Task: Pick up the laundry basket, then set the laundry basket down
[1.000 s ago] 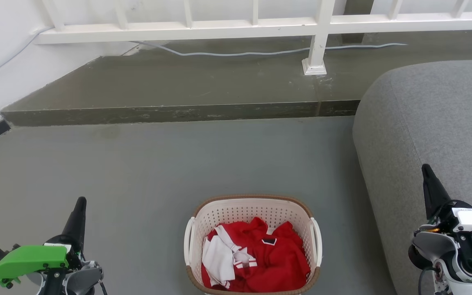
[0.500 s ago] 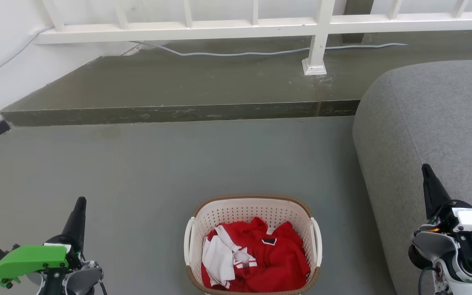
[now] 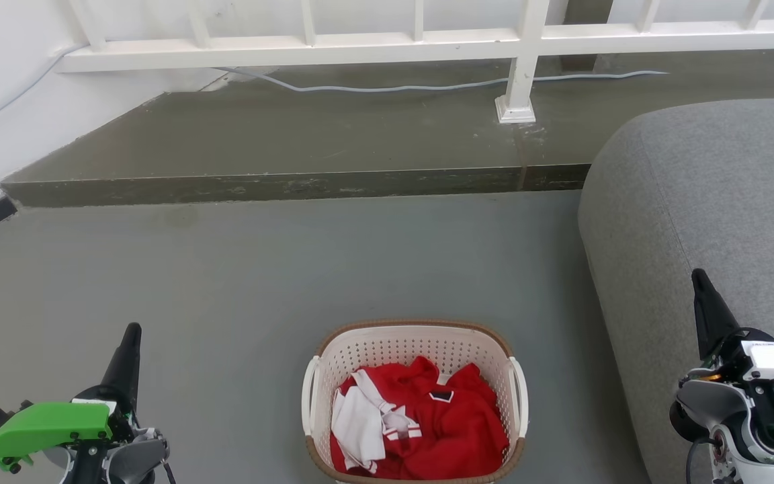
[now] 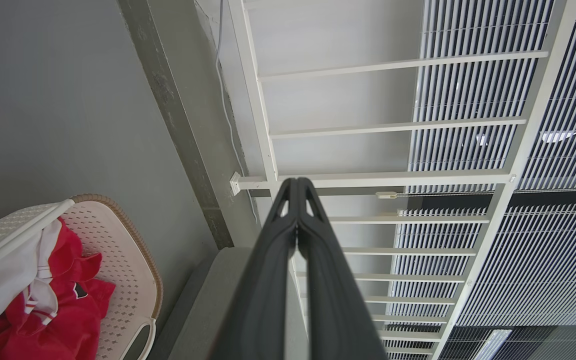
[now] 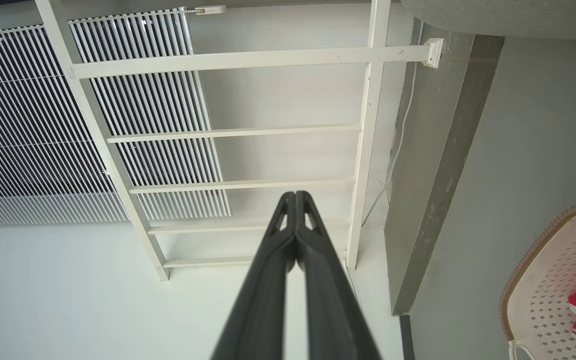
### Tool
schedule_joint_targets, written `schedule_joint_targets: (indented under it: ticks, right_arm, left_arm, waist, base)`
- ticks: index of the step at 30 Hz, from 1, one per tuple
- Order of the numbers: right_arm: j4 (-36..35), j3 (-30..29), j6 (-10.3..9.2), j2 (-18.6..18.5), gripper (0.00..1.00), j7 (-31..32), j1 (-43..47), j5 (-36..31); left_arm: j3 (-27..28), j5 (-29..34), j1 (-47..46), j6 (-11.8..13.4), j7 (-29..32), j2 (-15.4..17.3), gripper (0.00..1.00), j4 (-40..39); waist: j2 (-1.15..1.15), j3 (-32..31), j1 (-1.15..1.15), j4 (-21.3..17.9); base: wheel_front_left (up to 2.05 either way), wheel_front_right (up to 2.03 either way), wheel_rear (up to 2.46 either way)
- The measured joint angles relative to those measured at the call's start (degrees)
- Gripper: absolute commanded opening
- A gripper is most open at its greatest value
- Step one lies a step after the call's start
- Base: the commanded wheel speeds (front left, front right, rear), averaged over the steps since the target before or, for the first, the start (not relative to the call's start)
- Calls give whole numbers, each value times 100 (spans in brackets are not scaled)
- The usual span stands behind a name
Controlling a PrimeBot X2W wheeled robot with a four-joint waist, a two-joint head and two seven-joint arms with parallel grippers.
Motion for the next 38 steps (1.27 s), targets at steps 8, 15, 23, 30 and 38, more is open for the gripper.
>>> schedule_joint_targets:
  ticks: [8,15,23,30,38]
  right_arm:
    - [0,-1,1,1,0,0,0,0]
    - [-1,-2,1,1,0,0,0,0]
    - [-1,-2,1,1,0,0,-1,0]
    - [-2,-2,1,1,0,0,-1,0]
    - [-2,-2,1,2,0,0,-1,0]
  left_arm:
    - [2,0,-1,0,1,0,0,0]
    - [3,0,-1,0,3,0,0,0]
    - [4,0,-1,0,4,0,0,-1]
    - [5,0,-1,0,4,0,0,-1]
    - [8,0,-1,0,4,0,0,-2]
  waist:
    - [0,0,0,0]
    - [0,0,0,0]
    - [0,0,0,0]
    - [0,0,0,0]
    - [0,0,0,0]
  base:
    - [0,0,0]
    - [0,0,0]
    - [0,0,0]
    - [0,0,0]
    - [0,0,0]
